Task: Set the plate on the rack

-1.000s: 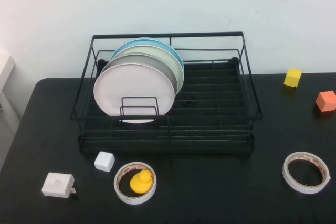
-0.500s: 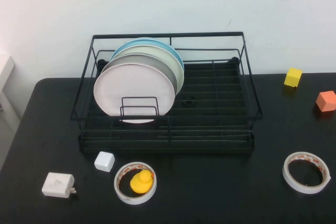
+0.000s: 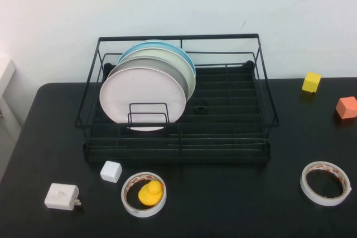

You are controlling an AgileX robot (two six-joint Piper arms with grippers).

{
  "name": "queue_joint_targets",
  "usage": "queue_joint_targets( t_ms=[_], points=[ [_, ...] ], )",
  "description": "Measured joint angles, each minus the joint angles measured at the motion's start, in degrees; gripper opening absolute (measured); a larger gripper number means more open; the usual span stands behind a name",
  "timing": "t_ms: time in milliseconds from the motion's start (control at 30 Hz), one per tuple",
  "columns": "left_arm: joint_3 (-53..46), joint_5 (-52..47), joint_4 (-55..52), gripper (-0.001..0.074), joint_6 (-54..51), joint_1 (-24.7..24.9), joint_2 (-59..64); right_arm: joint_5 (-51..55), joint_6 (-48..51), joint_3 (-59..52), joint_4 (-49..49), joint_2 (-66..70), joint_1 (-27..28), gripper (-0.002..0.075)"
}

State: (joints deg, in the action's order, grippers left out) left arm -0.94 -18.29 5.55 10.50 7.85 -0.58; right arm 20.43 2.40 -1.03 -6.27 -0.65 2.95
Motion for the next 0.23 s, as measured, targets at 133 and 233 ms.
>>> queue_joint_targets(
  t_ms=[133,233],
  points=[
    [0.0,0.0,0.0,-0.0002,0.0,0.0,0.0,0.0,0.2,0.0,0.0,0.0,0.0,-0.0002],
    [0.0,0.0,0.0,-0.0002,0.0,0.0,0.0,0.0,0.2,0.0,-0.1,0.0,0.0,-0.0002]
  ],
)
